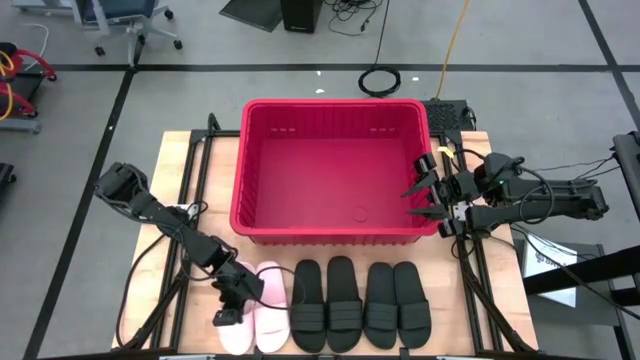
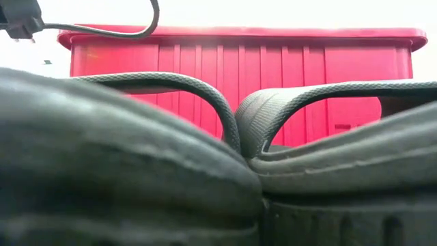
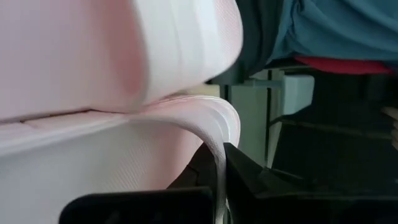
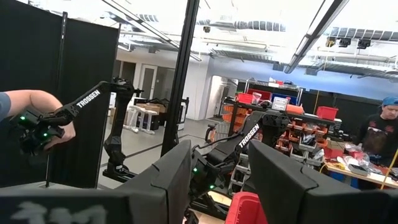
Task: Pick and place slides into bin
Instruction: Put the pink slide into the red bin
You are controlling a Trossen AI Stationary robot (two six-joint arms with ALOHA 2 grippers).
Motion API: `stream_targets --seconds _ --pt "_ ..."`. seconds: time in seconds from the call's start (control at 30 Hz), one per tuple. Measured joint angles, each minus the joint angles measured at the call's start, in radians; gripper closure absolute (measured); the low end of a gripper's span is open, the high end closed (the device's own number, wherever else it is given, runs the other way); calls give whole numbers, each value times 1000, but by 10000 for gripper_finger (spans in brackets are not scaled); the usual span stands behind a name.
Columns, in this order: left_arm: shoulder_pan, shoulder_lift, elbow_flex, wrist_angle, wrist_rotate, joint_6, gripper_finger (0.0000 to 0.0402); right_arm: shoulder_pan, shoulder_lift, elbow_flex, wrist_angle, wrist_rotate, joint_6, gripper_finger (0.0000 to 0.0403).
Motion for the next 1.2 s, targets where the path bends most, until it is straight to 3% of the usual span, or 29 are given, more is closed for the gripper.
stream_targets --seconds 0.6,1.0,1.2 --pt "0 -25 0 131 56 19 398 0 0 0 -1 0 -5 252" --pt "2 -177 2 89 14 -6 400 0 1 0 0 0 -18 252" --pt "2 -237 14 96 -52 86 400 0 1 0 0 3 -23 252"
